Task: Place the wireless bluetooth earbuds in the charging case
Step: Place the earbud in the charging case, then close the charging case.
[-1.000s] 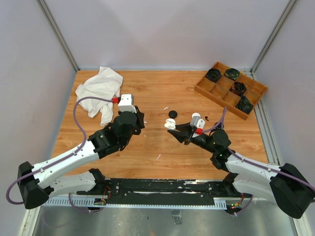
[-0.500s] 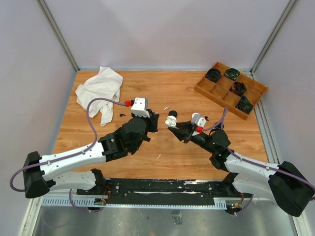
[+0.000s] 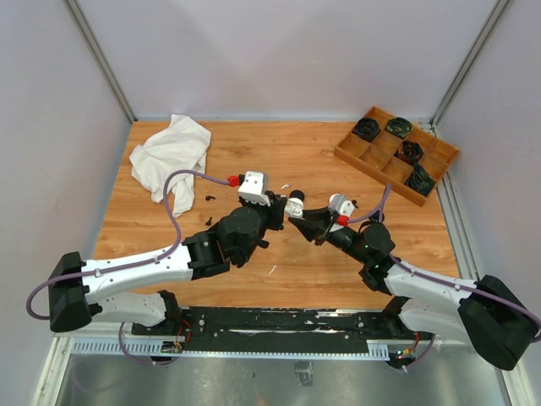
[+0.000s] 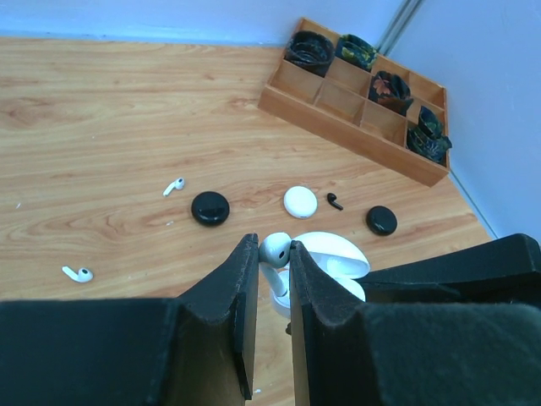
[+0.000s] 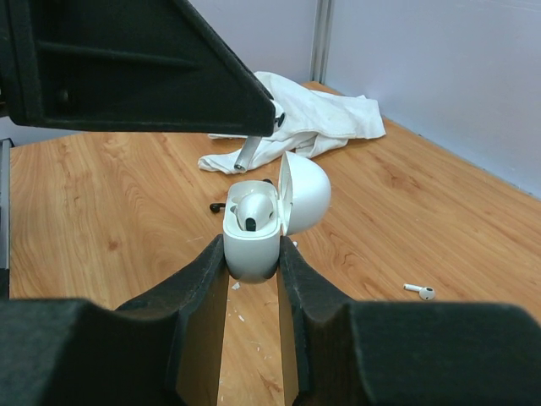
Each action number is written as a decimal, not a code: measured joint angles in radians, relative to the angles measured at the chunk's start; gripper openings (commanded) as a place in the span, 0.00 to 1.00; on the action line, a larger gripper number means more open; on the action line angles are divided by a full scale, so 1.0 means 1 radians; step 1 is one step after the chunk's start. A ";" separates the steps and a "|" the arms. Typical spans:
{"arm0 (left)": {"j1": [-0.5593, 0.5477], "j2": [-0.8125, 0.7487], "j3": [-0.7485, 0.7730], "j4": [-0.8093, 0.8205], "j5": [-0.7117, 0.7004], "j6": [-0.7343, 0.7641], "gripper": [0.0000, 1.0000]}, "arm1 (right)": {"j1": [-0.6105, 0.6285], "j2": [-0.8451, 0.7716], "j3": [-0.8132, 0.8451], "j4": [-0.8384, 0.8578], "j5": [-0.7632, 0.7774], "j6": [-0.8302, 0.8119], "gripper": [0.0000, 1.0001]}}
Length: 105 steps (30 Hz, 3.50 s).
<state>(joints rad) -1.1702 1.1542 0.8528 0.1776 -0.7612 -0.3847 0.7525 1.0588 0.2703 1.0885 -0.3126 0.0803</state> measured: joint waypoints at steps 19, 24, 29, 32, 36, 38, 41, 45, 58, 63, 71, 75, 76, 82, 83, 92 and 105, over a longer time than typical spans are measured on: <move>-0.033 0.060 0.015 0.032 0.010 0.004 0.10 | 0.000 0.000 0.000 0.006 0.013 0.002 0.01; -0.039 0.060 0.015 0.037 0.003 0.013 0.16 | 0.000 0.000 0.000 0.007 0.021 0.002 0.01; -0.040 0.060 0.015 0.038 0.008 0.020 0.19 | 0.000 0.000 0.000 0.007 0.022 0.002 0.01; -0.041 0.060 0.015 0.038 0.019 0.025 0.21 | 0.000 0.000 0.000 0.007 0.022 0.002 0.01; -0.042 0.060 0.015 0.040 0.034 0.040 0.25 | 0.000 -0.001 0.000 0.007 0.022 0.002 0.01; -0.042 0.060 0.015 0.043 0.042 0.046 0.27 | 0.000 -0.002 0.000 0.007 0.022 0.002 0.01; -0.043 0.060 0.015 0.056 0.063 0.048 0.30 | 0.000 -0.002 -0.001 0.006 0.024 0.002 0.01; -0.044 0.060 0.015 0.061 0.075 0.045 0.32 | 0.000 -0.002 -0.003 0.007 0.026 0.002 0.01; -0.051 0.047 0.000 0.032 0.054 -0.023 0.42 | 0.000 -0.002 -0.005 0.016 0.025 0.002 0.02; -0.051 0.032 0.000 0.000 0.056 -0.047 0.45 | 0.000 -0.002 -0.005 0.016 0.025 0.002 0.02; -0.013 -0.051 0.000 -0.055 0.103 -0.103 0.53 | 0.000 -0.002 -0.005 0.016 0.025 0.002 0.02; 0.018 -0.060 0.006 -0.087 0.148 -0.121 0.54 | 0.000 -0.002 -0.005 0.016 0.025 0.002 0.02; 0.022 -0.057 0.014 -0.103 0.159 -0.122 0.54 | 0.000 -0.002 -0.005 0.016 0.025 0.002 0.02; 0.051 -0.031 0.049 -0.153 0.200 -0.148 0.55 | 0.000 -0.008 -0.005 0.014 0.025 0.002 0.02; 0.064 -0.030 0.049 -0.161 0.210 -0.155 0.57 | 0.000 -0.010 -0.005 0.015 0.025 0.002 0.02; 0.203 -0.097 0.013 -0.135 0.438 -0.145 0.80 | 0.000 -0.015 -0.005 0.013 -0.030 0.002 0.01; 0.417 -0.165 -0.033 -0.051 0.999 -0.124 0.87 | 0.000 -0.015 0.021 -0.014 -0.147 0.013 0.01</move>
<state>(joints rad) -0.7536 0.9890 0.8196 0.1261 0.2375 -0.5091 0.7528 1.0435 0.2909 1.0744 -0.4599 0.0929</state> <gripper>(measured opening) 0.867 0.268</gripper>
